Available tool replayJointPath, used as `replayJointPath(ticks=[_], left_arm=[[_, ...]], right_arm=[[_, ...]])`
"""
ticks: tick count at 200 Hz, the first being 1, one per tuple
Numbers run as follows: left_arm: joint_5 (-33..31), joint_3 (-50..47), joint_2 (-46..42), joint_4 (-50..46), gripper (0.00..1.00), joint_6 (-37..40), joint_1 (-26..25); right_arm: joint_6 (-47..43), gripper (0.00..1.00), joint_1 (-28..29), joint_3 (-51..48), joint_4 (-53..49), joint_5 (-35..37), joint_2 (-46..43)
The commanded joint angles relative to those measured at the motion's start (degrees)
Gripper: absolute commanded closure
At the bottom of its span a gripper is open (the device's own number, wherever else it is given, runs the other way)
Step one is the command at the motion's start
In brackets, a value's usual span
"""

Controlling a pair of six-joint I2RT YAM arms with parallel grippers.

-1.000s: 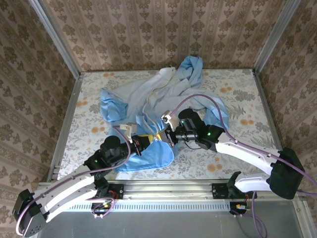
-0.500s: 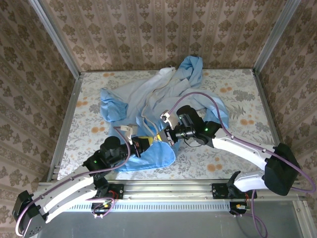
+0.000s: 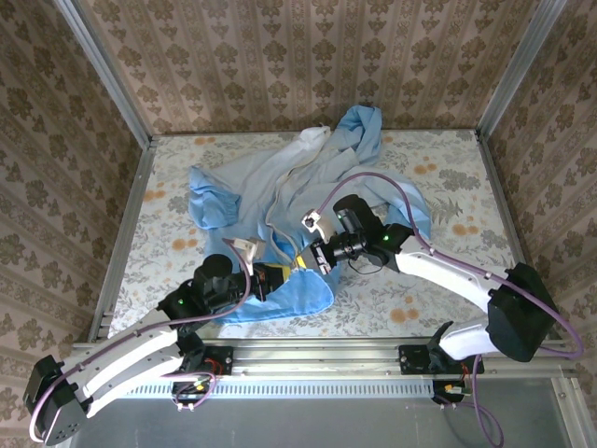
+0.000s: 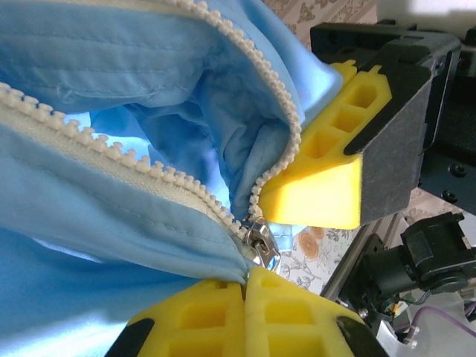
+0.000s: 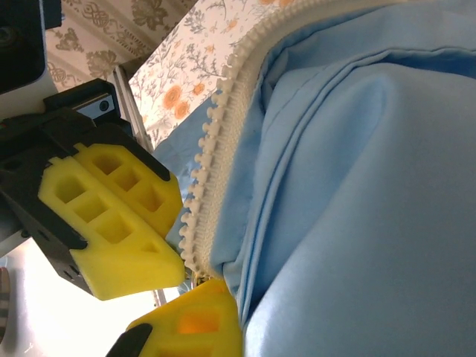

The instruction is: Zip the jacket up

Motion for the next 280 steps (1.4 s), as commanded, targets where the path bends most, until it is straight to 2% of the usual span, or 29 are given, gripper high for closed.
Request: replayJointPath(ticks=[1, 44, 71, 92, 138, 190, 231, 280], left_arm=[[3.9, 1.4, -0.4, -3.4, 1.0, 1.9, -0.4], [2.8, 2.8, -0.6, -6.9, 1.0, 2.7, 0.0], [2.9, 3.1, -3.2, -7.4, 0.72, 0.9, 1.4], [2.1, 3.2, -5.3, -8.1, 0.6, -1.3, 2.5], [-2.8, 4.0, -6.4, -10.4, 0.6, -5.6, 2.7], [-2.9, 1.4, -3.6, -1.4, 0.54, -12.8, 3.6], [-2.3, 1.3, -3.8, -1.0, 0.53, -17.1, 6.2], [-1.8, 2.7, -1.1, -4.0, 0.56, -17.4, 6.4]], right_arm=[[-2.9, 1.0, -0.5, 3.6, 1.2, -2.3, 1.5], [-1.6, 1.0, -0.4, 2.1, 4.1, -2.1, 1.4], [-0.7, 1.0, -0.4, 0.5, 5.8, -1.7, 1.5], [0.2, 1.0, -0.3, 0.0, 6.6, -2.0, 1.8], [1.0, 1.0, 0.4, -0.9, 8.2, -1.8, 1.9], [0.8, 1.0, 1.2, -1.8, 9.9, -1.2, 1.8], [-0.7, 1.0, 2.4, -2.3, 10.0, 0.6, 1.4], [-1.6, 1.0, 3.7, -2.4, 10.7, 3.2, 0.8]])
